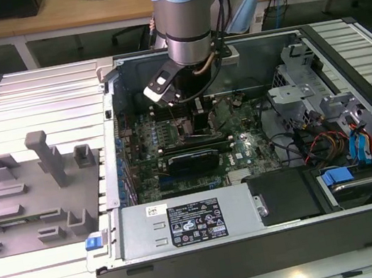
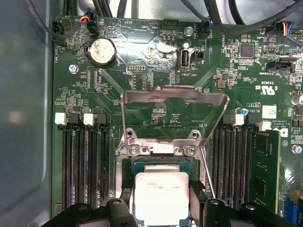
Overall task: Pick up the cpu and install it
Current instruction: 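Place the cpu into insertion slot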
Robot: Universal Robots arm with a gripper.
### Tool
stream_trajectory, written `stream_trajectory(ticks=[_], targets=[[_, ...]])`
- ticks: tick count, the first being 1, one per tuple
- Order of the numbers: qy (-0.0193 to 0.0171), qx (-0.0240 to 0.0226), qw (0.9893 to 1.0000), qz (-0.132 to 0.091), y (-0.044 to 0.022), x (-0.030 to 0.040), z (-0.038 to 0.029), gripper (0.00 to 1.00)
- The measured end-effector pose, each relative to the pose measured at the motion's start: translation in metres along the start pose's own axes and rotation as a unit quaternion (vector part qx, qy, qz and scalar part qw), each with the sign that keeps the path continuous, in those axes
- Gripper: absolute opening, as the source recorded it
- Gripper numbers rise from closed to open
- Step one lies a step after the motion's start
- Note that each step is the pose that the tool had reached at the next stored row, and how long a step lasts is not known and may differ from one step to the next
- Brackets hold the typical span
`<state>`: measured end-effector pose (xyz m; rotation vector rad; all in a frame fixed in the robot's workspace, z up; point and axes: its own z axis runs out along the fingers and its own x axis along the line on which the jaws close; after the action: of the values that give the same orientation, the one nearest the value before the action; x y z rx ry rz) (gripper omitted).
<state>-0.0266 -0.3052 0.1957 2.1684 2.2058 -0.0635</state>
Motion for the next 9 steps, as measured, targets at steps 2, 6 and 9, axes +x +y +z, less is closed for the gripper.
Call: stream_trajectory(ticks=[2, 6, 9], targets=[[0.0004, -0.0001, 1.0, 0.0, 0.0, -0.0005, 0.0003, 0.55], [0.0009, 0.0, 1.0, 0.001, 0.0, -0.0024, 0.0002, 0.55], [0.0011, 0.0001, 1.0, 0.002, 0.0003, -0.0028, 0.0002, 0.55]])
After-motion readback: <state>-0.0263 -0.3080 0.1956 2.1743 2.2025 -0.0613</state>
